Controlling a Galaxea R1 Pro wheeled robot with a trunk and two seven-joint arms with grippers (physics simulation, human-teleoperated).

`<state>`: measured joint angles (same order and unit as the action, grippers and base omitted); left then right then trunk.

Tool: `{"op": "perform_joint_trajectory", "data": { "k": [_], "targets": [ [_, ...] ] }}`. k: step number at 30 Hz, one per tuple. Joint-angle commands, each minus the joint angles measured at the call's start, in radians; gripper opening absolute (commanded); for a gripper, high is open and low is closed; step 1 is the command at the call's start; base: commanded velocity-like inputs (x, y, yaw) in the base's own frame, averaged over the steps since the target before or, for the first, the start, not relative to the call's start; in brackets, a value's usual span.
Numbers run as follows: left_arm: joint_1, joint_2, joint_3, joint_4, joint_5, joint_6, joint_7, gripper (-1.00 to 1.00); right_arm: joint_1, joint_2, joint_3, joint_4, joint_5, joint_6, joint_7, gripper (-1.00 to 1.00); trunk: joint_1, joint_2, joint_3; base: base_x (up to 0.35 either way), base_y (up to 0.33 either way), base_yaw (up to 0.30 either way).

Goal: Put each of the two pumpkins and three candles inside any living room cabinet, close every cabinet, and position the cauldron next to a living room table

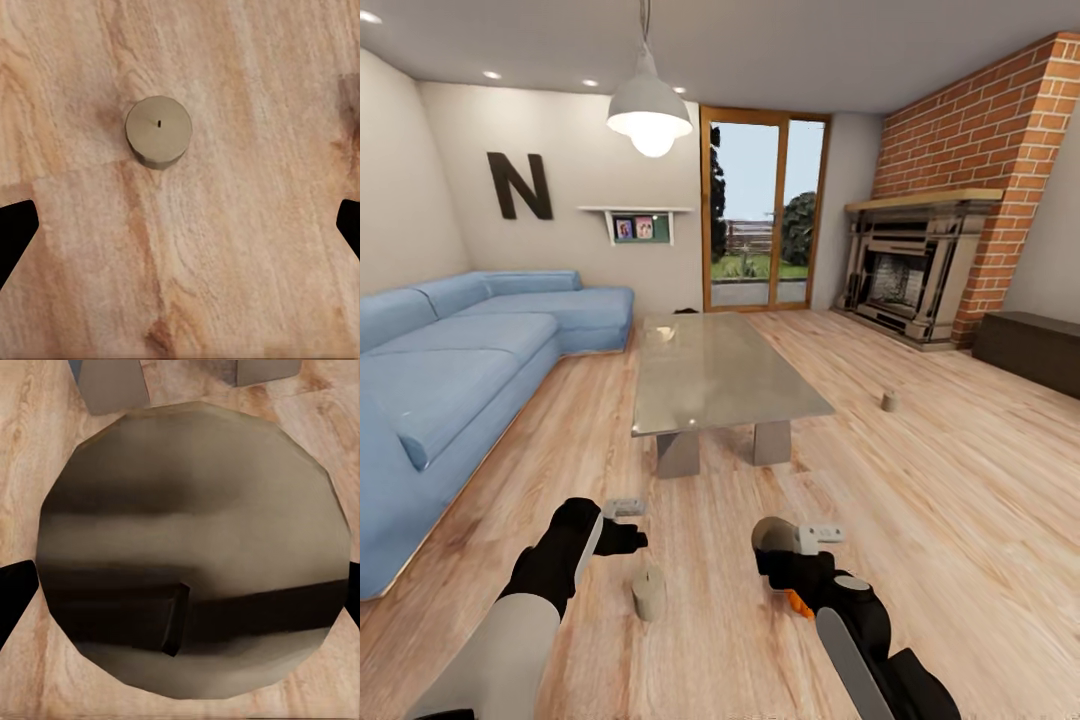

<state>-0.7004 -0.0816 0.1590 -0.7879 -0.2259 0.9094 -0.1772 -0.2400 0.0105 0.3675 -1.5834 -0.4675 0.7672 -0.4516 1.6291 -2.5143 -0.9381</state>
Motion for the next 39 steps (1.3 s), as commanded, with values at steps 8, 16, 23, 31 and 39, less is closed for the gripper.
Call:
{"op": "perform_joint_trajectory", "data": {
  "k": [8, 16, 23, 31, 39],
  "targets": [
    [-0.001, -0.001, 0.005, -0.002, -0.01, 0.003, -0.009, 1.0, -0.001, 0.003, 0.005, -0.001, -0.008, 0.001, -0.01, -1.0, 0.003, -0.002, -0.032, 0.0, 0.0, 0.0],
    [-0.001, 0.0, 0.004, -0.006, -0.008, -0.002, -0.012, 1.0, -0.001, 0.007, 0.011, -0.001, -0.012, -0.005, -0.008, -1.0, 0.007, -0.004, -0.063, 0.0, 0.0, 0.0],
    [0.0, 0.0, 0.004, -0.015, -0.007, -0.013, -0.013, 1.0, -0.07, 0.083, 0.025, -0.001, -0.016, 0.061, -0.01, -1.0, 0.01, -0.006, -0.09, 0.0, 0.0, 0.0],
    [0.001, 0.0, 0.004, -0.014, -0.007, -0.055, -0.01, 1.0, -0.091, 0.096, 0.02, -0.001, -0.017, 0.076, -0.01, -1.0, 0.014, -0.008, -0.121, 0.0, 0.0, 0.0],
    [0.001, 0.0, 0.004, -0.016, -0.007, -0.083, -0.01, 1.0, -0.091, 0.097, 0.02, -0.001, -0.013, 0.076, -0.01, -1.0, 0.017, -0.01, -0.152, 0.0, 0.0, 0.0]
  ]
}}
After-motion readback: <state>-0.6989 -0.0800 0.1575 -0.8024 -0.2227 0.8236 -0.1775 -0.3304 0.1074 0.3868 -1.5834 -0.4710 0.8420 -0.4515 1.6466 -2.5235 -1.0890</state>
